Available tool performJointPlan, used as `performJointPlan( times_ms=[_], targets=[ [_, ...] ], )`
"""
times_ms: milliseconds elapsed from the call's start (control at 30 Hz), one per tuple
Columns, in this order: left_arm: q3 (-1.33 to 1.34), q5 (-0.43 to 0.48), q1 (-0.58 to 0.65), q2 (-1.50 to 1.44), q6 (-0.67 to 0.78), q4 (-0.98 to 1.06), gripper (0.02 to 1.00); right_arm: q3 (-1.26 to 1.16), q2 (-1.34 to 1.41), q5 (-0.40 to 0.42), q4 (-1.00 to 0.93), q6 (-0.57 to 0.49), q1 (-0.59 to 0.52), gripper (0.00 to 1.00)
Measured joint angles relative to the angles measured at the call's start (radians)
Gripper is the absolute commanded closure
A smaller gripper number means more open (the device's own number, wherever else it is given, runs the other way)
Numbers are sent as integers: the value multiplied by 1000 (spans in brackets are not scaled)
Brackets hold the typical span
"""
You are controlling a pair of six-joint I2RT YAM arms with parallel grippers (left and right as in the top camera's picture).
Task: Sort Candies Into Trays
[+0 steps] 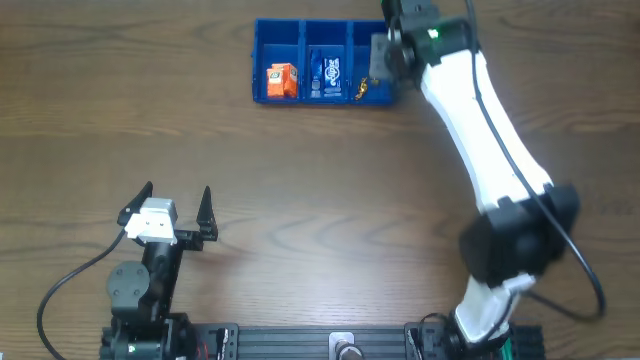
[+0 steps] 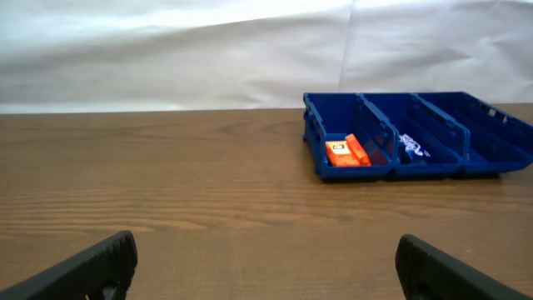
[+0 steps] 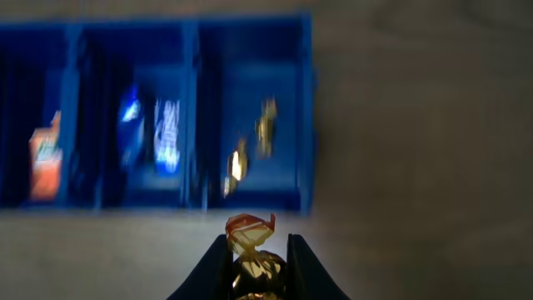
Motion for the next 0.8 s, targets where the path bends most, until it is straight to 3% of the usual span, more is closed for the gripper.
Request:
performJointPlan(
  times_ms=[167, 300, 367, 467, 633, 800],
  targets=[
    [0, 0, 0, 0, 0, 0, 20, 35, 157, 2, 84, -14, -11, 855],
    [0, 0, 0, 0, 0, 0, 20, 35, 214, 0, 115, -18, -12, 737],
    [0, 0, 0, 0, 0, 0, 23, 35, 219, 0, 121, -22, -12, 612],
    [0, 0, 0, 0, 0, 0, 20, 35, 219, 0, 127, -29, -12, 268],
    [0, 0, 0, 0, 0, 0, 20, 35, 219, 5, 129, -42, -12, 93],
    [0, 0, 0, 0, 0, 0, 20, 0, 169, 33, 117, -88, -8, 38]
  ],
)
